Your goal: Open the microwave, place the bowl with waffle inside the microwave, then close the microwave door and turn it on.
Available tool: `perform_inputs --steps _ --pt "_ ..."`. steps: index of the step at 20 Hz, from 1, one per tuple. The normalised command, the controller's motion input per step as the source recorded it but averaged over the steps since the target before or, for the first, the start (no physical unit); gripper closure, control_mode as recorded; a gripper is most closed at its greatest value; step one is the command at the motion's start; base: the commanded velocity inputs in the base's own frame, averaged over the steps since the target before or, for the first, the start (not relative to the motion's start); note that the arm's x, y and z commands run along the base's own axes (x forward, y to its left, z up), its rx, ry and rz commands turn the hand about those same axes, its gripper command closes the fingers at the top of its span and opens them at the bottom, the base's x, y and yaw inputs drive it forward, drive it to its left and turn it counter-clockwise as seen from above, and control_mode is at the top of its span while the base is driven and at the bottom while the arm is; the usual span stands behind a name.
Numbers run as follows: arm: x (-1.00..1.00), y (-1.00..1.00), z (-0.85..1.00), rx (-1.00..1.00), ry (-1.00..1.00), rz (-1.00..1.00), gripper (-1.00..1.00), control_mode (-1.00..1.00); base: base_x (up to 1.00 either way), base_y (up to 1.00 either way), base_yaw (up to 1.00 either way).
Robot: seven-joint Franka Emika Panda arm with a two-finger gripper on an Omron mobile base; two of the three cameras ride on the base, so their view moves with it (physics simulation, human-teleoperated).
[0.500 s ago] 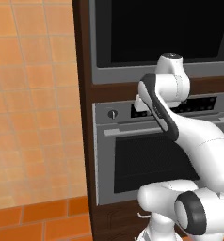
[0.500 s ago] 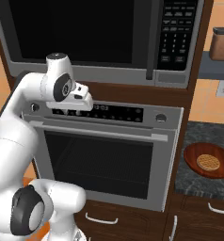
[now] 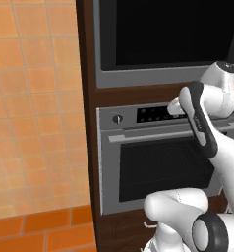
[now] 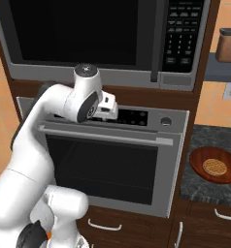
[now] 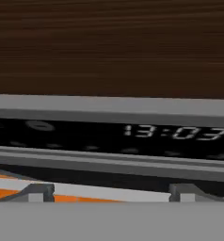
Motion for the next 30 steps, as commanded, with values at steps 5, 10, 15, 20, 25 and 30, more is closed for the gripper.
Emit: perform_inputs --steps 5,10,15,20,25,30 --pt "-0.37 -1.00 0.25 0.16 -0.22 0.19 -1.00 -1.00 0.00 0.00 0.00" --pt "-0.45 -1.00 0.85 0.27 -0.38 0.09 -1.00 -1.00 0.00 0.00 0.00" --pt "-0.15 -1.00 0.88 0.30 -0.26 0.00 -1.00 -1.00 0.00 0.00 0.00" --pt "-0.01 -0.70 0.65 0.14 -0.15 0.00 -1.00 -1.00 0.00 0.00 0.00" --pt "0.04 -0.08 0.23 0.09 -0.40 0.00 -1.00 -1.00 0.00 0.00 0.00" --pt "0.02 0.38 0.28 0.00 -0.29 -0.05 -1.00 -1.00 0.00 0.00 0.00"
